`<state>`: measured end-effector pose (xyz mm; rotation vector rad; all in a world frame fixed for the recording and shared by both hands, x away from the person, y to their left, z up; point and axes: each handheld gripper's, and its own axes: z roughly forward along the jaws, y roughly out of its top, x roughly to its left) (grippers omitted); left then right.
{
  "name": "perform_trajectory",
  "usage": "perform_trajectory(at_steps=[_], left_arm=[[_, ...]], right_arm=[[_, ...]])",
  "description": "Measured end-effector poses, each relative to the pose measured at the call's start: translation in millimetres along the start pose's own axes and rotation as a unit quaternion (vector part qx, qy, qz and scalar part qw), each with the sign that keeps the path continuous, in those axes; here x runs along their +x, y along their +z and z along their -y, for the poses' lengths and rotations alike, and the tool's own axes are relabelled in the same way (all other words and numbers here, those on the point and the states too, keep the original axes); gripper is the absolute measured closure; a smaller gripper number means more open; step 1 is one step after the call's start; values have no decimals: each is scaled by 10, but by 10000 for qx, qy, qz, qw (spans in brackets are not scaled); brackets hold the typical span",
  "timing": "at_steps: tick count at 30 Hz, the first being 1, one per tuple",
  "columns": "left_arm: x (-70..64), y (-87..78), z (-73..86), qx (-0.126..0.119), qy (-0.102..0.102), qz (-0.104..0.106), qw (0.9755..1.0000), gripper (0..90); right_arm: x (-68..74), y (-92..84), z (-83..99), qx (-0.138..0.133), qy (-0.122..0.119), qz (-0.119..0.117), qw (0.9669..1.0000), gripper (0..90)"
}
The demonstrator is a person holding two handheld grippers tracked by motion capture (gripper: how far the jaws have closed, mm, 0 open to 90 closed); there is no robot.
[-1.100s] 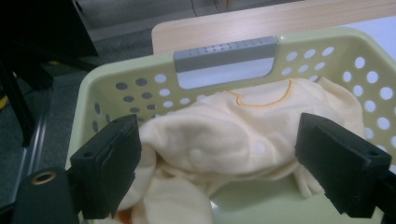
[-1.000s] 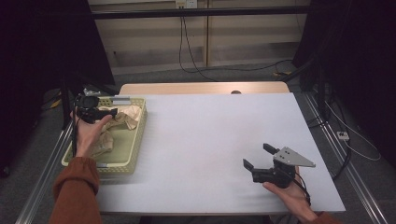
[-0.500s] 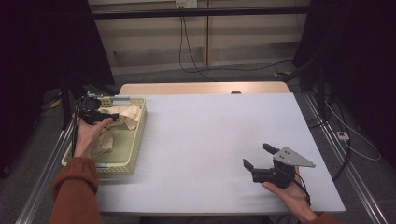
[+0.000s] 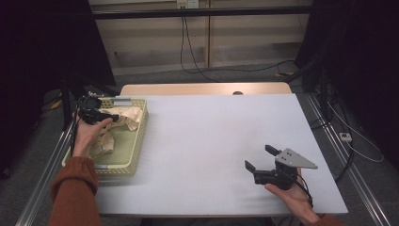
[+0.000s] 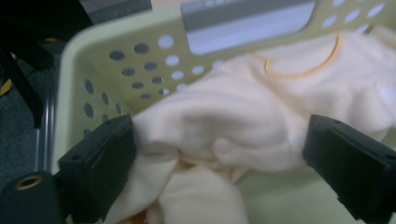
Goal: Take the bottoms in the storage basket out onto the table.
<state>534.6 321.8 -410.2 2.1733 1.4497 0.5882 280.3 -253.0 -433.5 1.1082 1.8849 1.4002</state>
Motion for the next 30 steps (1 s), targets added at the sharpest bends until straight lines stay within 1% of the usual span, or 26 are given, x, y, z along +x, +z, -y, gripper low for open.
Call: perform_trajectory(at_steps=[1,3,4,6,7,8,9,10,11,12,13,14,16,17,18,19,20,21,22,24,26,27,28,30], left_arm=[[-11,17,13,133,133,-1,9998,65],[-46,37,19,206,224,-58,9995,63],[-51,32,14,224,235,-61,9995,85],[-50,32,18,273,132,7,9995,98],[-52,33,25,326,187,0,9993,141],[-57,37,35,384,227,13,9990,141],[-61,44,47,454,281,9,9986,199],[-63,55,62,540,333,-9,9980,199],[-60,73,87,563,331,-45,9979,223],[-50,97,114,630,430,-123,9970,251],[-62,122,138,644,494,-228,9964,270],[-72,142,147,696,564,-287,9956,274],[-103,166,143,690,591,-416,9950,277],[-111,168,133,764,611,-461,9941,304],[-121,168,130,779,608,-547,9936,304],[-120,162,129,778,608,-632,9931,354],[-118,156,129,779,578,-649,9932,430],[-124,154,131,785,580,-671,9930,430],[-130,143,128,824,639,-715,9920,456],[-129,121,121,850,645,-731,9916,517],[-124,108,123,822,595,-722,9922,571],[-122,104,125,806,593,-725,9923,571],[-112,84,123,829,592,-660,9926,590],[-109,57,139,772,397,-502,9950,615]], right_arm=[[1,-2,0,0,5,0,10000,58],[-1,-2,0,-1,10,0,10000,58],[-3,6,-1,2,7,6,10000,58],[-1,7,-1,13,4,5,10000,58],[4,1,-2,-4,-12,-8,10000,59],[4,1,-2,-4,-12,-8,10000,59],[5,-3,-2,-3,-4,-1,10000,59],[5,-3,-2,-3,-4,-1,10000,59],[3,-1,-1,1,2,0,10000,59],[1,2,0,6,1,5,10000,59],[0,4,0,10,4,8,10000,58],[2,3,1,14,1,3,10000,58],[6,-7,0,3,-8,-2,10000,58],[4,-6,0,2,-1,0,10000,59],[4,-6,0,2,-1,0,10000,59],[3,-5,0,4,3,-3,10000,59],[4,-8,1,1,-8,-4,10000,59],[4,-8,1,1,-8,-4,10000,59],[5,-9,1,-1,-10,-4,10000,59],[1,-7,2,5,-1,-1,10000,59],[2,-1,1,8,0,3,10000,59],[2,-1,1,8,0,3,10000,59],[3,-1,0,11,-2,2,10000,59],[4,3,2,21,-11,-8,10000,59]])
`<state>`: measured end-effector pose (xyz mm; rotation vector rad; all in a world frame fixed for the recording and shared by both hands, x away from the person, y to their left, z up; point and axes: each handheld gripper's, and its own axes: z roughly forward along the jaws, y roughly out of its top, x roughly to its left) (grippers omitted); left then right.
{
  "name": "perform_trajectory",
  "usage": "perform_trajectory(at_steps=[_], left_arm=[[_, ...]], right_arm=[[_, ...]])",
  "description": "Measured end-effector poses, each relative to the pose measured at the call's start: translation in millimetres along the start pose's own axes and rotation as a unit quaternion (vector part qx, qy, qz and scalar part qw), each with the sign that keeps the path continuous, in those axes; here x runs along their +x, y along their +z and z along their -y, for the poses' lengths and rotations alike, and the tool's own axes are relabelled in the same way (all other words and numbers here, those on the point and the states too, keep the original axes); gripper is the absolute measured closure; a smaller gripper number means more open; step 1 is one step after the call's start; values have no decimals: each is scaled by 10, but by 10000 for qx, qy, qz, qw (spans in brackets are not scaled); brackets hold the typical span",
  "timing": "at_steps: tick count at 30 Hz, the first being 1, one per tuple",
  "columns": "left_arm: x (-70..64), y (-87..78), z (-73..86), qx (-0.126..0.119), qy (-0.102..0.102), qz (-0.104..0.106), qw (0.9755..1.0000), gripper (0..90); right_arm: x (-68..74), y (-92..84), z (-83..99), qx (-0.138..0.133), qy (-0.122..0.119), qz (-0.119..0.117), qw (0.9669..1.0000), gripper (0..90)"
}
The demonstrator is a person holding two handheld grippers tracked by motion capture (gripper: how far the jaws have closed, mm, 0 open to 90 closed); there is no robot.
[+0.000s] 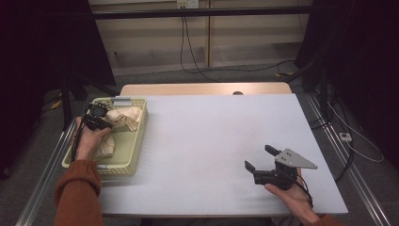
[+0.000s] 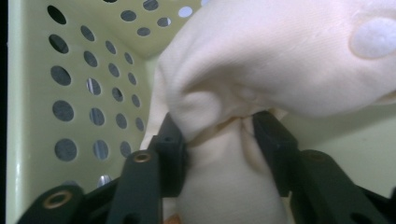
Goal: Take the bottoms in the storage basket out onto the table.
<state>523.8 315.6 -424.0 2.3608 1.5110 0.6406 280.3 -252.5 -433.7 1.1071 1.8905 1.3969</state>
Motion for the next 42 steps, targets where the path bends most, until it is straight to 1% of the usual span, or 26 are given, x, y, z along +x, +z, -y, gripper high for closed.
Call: perform_trajectory(at_steps=[1,3,6,8,11,12,14,16,17,19,20,21,22,23,25,26,27,28,30,32,33,36,37,39,41,42], left_arm=[[3,-16,4,5,-10,55,10000,630],[2,-48,8,1,-59,83,9999,671],[7,-80,18,-81,-227,88,9997,686],[25,-104,31,-198,-408,130,9989,696],[55,-155,57,-402,-651,171,9969,706],[74,-182,77,-567,-808,203,9949,711],[81,-203,81,-577,-826,214,9947,713],[79,-233,86,-691,-914,203,9932,719],[86,-261,86,-723,-908,198,9930,719],[77,-296,83,-892,-991,216,9908,725],[90,-326,80,-880,-944,237,9914,725],[88,-342,81,-971,-997,215,9900,727],[93,-363,85,-1027,-1042,256,9889,729],[100,-387,90,-1095,-1056,251,9880,730],[96,-425,96,-1288,-1160,248,9845,731],[101,-451,101,-1333,-1146,277,9840,731],[98,-474,105,-1421,-1151,277,9827,731],[97,-502,109,-1451,-1113,279,9827,732],[80,-535,118,-1578,-1050,219,9816,731],[69,-556,132,-1661,-1076,211,9800,731],[66,-564,142,-1722,-1087,197,9788,731],[60,-606,169,-1899,-1183,271,9743,732],[57,-626,169,-1933,-1162,270,9739,732],[49,-660,170,-2009,-1181,269,9721,733],[49,-698,179,-2118,-1251,288,9688,734],[48,-712,184,-2191,-1282,287,9668,734]], right_arm=[[-1,1,1,12,0,2,10000,59],[-2,-1,1,5,8,13,10000,58],[-1,-7,0,1,9,12,10000,58],[-5,-9,1,-5,12,17,10000,59],[-11,-5,2,-9,25,28,10000,59],[-8,-3,1,-4,28,23,10000,59],[-7,-3,1,2,15,25,10000,59],[-4,-4,0,-4,21,27,10000,59],[-4,-4,0,-4,21,27,10000,59],[-3,-7,0,-4,21,30,10000,59],[-3,-7,0,-4,21,30,10000,59],[-4,-7,-1,-5,23,33,10000,58],[-5,-6,0,-6,23,34,10000,58],[-5,-6,0,-5,27,35,10000,59],[-5,-6,0,-4,27,37,10000,59],[-8,-5,1,-6,25,44,10000,59],[-8,-5,1,-6,25,44,10000,59],[-9,-5,1,-10,28,39,10000,59],[-8,-7,0,-7,24,40,10000,59],[-7,-7,0,-6,21,39,10000,59],[-6,-8,1,-3,22,36,10000,60],[-6,-6,2,-2,35,37,10000,60],[-6,-4,3,1,49,33,10000,60],[-5,-3,2,-3,54,34,10000,61],[-6,-2,1,-5,82,34,10000,61],[-10,-2,1,-8,101,28,9999,61]])
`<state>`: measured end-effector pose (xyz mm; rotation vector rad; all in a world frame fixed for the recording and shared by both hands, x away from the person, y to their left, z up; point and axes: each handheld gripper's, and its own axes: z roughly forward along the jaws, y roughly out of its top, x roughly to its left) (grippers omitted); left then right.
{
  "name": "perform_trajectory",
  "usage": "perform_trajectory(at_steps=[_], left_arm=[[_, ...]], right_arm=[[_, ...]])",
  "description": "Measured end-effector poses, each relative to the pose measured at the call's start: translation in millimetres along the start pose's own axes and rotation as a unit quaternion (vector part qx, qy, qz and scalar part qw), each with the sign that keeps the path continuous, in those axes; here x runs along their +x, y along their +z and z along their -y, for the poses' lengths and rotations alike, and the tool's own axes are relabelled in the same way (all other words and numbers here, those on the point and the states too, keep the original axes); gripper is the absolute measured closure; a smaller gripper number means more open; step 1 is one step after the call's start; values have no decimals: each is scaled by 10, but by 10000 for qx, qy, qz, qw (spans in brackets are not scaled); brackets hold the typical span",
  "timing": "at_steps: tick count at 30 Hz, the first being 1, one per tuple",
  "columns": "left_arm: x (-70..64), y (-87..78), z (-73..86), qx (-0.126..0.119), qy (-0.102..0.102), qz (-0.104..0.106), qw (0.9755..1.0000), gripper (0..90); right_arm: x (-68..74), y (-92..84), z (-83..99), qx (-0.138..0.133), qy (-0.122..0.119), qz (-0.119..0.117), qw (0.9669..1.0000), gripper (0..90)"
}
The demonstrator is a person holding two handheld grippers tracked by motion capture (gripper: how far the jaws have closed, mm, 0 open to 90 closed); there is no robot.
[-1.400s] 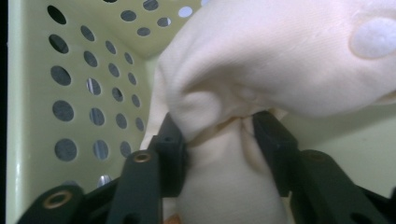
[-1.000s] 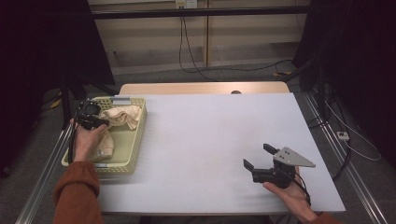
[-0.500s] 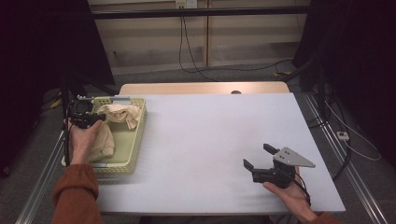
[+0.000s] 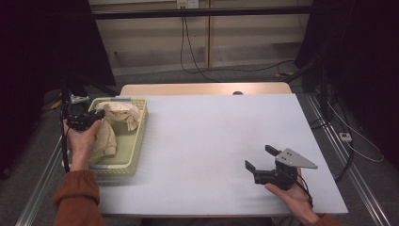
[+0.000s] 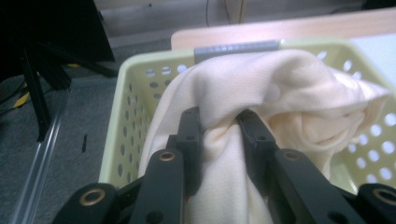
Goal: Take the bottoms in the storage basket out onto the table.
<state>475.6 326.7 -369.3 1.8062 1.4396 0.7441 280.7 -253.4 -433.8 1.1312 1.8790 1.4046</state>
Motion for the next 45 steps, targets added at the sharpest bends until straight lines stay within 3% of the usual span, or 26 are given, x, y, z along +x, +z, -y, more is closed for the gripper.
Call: perform_trajectory(at_steps=[3,13,25,31,38,45], left_arm=[[-16,-52,-9,-134,-100,131,9998,733],[-67,-156,-34,-406,-157,151,9989,734],[-79,-272,-56,-806,-251,252,9961,734],[-69,-310,-57,-915,-252,204,9953,734],[-62,-402,-70,-1179,-260,186,9925,734],[-81,-516,-102,-1536,-193,205,9877,734]], right_arm=[[-3,-2,1,5,10,19,10000,61],[10,-3,-1,-8,-9,5,10000,61],[23,-30,-4,-37,-14,-3,10000,62],[22,-32,-2,-35,-16,6,10000,62],[26,-32,-5,-44,-27,-6,10000,62],[26,-33,-8,-53,-37,-9,10000,61]])
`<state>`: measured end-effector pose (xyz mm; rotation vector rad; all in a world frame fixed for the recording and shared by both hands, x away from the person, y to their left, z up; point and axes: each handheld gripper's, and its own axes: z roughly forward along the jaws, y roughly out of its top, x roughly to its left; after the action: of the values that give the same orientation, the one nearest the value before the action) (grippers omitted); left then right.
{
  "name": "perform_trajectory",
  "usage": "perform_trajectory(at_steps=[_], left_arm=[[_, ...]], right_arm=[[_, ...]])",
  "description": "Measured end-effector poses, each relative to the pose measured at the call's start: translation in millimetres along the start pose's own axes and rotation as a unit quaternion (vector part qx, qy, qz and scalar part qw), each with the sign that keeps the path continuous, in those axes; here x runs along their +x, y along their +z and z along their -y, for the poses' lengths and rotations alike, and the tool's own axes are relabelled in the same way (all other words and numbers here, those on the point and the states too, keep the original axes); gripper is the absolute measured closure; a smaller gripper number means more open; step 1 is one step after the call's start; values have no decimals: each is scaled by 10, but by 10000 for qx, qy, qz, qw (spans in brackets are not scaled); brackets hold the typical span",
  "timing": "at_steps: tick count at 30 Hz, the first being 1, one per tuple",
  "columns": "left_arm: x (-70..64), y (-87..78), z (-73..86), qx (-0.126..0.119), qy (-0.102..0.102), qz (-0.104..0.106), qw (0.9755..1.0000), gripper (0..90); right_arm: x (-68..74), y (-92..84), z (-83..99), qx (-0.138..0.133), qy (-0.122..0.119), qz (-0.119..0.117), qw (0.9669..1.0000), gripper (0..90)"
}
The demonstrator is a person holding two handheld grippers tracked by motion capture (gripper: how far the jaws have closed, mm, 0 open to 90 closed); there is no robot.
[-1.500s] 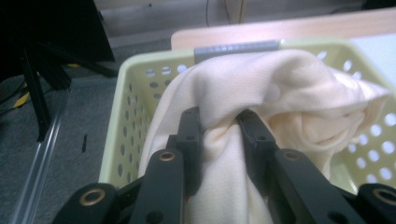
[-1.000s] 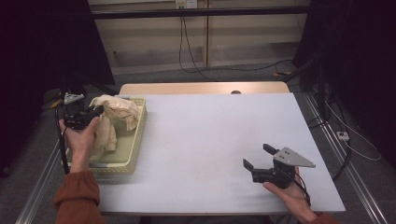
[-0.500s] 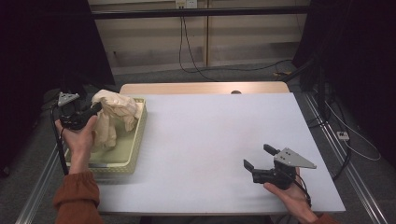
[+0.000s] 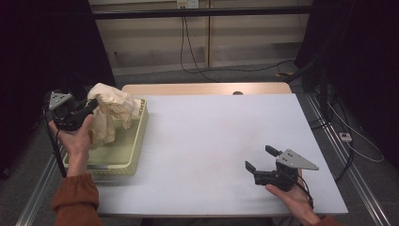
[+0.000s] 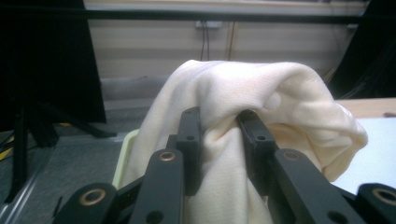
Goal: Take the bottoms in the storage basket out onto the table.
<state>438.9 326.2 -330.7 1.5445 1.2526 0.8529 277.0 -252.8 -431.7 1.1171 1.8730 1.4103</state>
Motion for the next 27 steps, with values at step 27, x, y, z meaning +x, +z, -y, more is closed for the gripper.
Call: perform_trajectory(at_steps=[27], left_arm=[[-61,-280,-205,-478,-99,141,9987,733]], right_arm=[[4,2,-10,-54,-23,-48,10000,53]])
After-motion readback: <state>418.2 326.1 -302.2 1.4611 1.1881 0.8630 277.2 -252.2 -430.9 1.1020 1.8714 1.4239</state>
